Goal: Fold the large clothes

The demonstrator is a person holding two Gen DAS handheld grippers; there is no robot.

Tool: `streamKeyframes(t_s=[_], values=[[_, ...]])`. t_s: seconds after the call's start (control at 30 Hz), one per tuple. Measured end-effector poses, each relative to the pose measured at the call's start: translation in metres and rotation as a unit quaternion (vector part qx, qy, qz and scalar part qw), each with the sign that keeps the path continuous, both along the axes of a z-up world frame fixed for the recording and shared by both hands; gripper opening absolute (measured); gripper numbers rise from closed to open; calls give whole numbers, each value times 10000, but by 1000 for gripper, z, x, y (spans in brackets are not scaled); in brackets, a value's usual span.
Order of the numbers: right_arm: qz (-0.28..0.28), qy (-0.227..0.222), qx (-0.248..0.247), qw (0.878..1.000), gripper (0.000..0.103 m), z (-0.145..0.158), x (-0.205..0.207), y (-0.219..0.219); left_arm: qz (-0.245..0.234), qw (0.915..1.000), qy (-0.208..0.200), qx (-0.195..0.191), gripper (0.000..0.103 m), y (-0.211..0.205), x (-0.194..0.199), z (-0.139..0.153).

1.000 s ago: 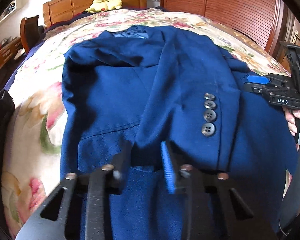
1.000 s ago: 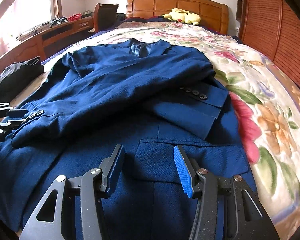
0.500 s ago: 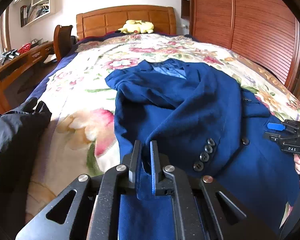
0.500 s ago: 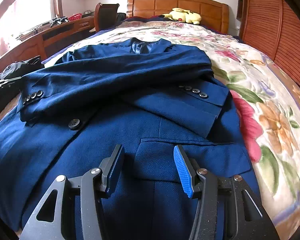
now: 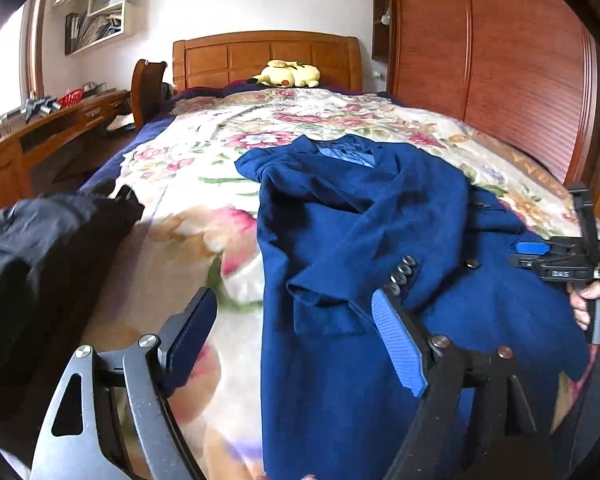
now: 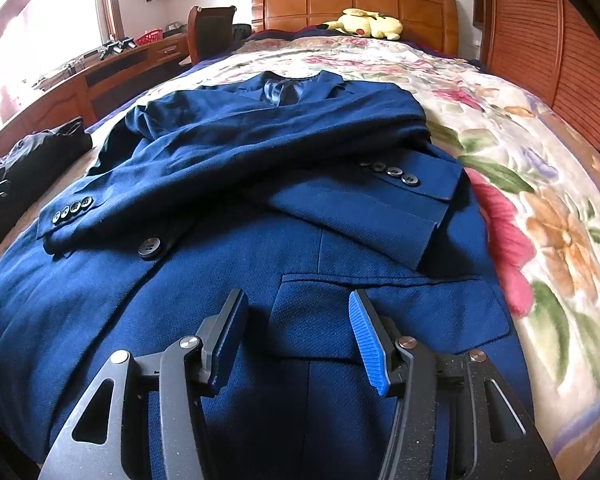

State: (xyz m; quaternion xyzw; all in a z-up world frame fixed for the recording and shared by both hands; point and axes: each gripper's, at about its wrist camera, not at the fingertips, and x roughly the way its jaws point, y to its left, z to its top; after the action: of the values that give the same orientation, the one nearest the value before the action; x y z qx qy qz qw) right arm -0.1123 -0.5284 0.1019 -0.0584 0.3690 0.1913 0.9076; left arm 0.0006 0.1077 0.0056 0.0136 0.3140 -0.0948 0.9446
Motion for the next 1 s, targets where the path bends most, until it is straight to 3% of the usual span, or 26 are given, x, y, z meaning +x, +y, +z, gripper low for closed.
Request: streamKeyframes(t_s=[0.27, 0.53, 0.93, 1.0], values=[[-25, -68, -114, 9999, 56, 10, -38, -21, 299, 9986, 246, 360, 82, 13, -38, -11], [-489, -317, -344, 9977, 56, 16, -86, -76, 471, 9970, 550, 291, 82, 32, -55, -31], [-672, -122, -446, 9967, 58, 11, -116, -103, 250, 9982, 457, 286, 81, 21, -79, -43], [-670, -117, -498, 9964, 60, 11, -116, -106, 202, 9982, 466, 313, 73, 19, -78, -45]])
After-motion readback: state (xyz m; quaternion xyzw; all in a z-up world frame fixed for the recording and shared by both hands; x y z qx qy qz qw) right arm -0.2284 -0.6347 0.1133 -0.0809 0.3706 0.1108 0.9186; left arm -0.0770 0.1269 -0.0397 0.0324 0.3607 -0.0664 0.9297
